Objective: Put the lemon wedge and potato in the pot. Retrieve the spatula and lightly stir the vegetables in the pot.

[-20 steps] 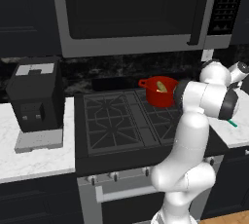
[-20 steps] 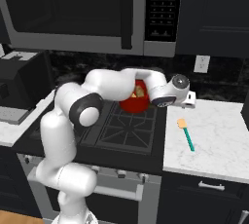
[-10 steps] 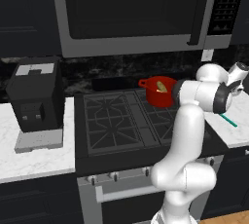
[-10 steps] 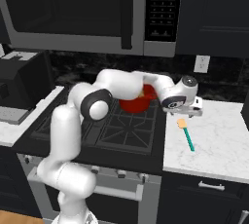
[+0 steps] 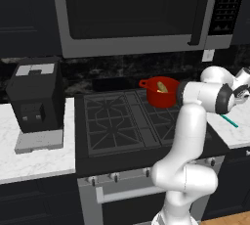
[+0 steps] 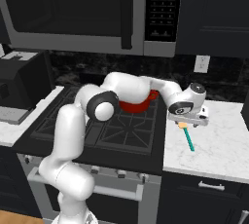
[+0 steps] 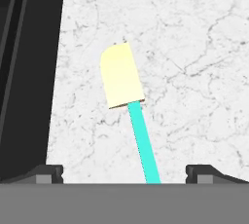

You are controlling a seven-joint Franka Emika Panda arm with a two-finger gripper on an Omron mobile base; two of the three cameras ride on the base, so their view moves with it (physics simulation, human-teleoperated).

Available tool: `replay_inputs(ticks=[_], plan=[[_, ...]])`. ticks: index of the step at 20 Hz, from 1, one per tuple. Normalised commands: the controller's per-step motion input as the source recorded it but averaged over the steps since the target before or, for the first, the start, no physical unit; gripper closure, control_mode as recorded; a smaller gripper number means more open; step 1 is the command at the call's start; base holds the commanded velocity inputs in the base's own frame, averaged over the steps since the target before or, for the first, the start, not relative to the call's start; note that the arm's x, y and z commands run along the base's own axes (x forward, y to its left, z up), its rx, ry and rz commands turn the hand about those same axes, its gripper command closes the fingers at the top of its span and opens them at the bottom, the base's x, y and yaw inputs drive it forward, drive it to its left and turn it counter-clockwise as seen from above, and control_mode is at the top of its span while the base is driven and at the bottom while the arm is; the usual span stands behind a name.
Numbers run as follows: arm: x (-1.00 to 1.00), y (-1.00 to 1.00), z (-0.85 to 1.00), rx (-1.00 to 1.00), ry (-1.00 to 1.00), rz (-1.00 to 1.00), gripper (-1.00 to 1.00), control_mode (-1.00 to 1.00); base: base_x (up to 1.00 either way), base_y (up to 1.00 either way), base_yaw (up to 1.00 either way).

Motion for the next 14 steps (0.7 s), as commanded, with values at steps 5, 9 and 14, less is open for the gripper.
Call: replay_inputs(ticks=[5,9,14], plan=[[-0.22,0.01,-0.31,-0.03,-0.01,0.02,-1.0,-1.0,0.0,0.0,0.0],[0.0,0.0,-0.08,0.0,0.12,0.0,-1.0,-1.0,0.0,0.0,0.0],[0.0,-0.03,-0.09,0.0,0.12,0.0,-1.0,-1.0,0.0,0.0,0.0]])
